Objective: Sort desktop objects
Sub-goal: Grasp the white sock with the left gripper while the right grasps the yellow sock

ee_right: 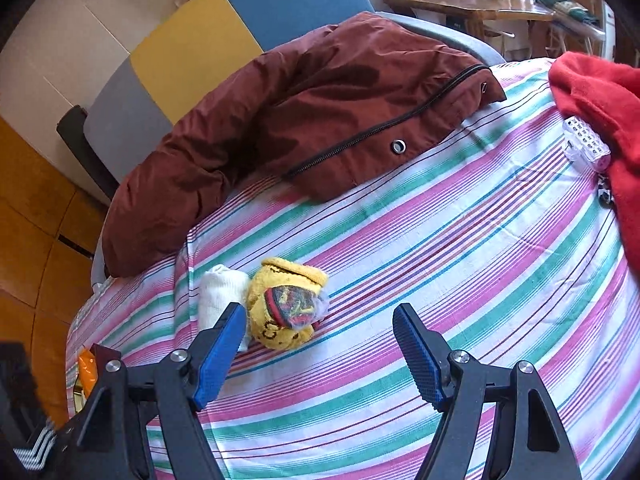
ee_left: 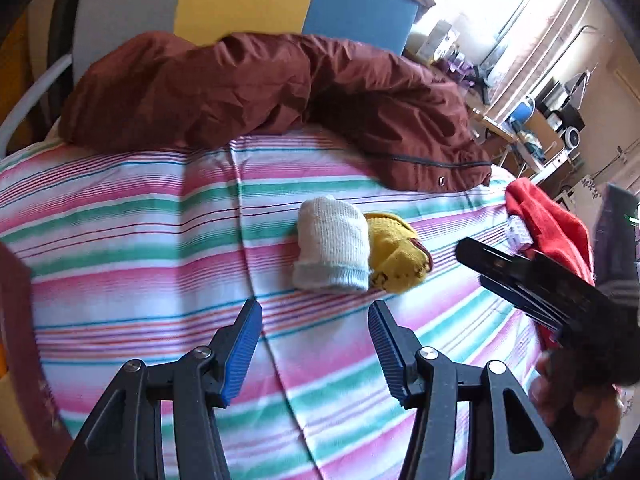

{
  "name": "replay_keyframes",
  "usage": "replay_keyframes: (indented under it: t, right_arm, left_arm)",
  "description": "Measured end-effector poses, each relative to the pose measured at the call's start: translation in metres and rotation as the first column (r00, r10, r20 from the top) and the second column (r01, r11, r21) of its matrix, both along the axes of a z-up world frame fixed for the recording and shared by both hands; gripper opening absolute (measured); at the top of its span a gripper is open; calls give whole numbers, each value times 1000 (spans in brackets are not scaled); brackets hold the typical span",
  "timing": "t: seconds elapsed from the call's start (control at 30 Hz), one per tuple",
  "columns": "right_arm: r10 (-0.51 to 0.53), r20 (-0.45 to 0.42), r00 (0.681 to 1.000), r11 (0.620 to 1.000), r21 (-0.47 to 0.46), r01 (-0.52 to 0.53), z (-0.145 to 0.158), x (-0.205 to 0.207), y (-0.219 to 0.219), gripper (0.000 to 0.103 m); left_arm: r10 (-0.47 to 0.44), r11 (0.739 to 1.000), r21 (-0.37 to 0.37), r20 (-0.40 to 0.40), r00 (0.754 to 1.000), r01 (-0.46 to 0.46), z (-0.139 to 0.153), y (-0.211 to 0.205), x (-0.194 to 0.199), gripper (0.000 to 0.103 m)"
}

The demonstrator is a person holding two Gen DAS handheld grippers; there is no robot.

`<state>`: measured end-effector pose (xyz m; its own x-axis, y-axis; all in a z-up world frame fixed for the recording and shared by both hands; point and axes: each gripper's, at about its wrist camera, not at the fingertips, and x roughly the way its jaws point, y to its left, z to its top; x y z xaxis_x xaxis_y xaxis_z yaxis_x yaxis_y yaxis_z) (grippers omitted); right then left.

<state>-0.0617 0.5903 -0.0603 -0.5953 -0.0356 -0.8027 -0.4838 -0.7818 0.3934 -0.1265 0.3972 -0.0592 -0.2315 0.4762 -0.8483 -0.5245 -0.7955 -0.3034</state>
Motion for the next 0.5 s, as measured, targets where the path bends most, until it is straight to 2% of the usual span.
replay_keyframes:
  t: [0.17,0.5]
  right_arm:
    - [3,-17,1000,1000,-15,-4,4,1,0,78]
    - [21,-19,1000,999,-39,-21,4,-2,-3,78]
  left_arm:
    - [0,1000,-8,8,1000,0,-9,16,-18,56]
    - [-2,999,38,83,997,-2,-28,37,-42,56]
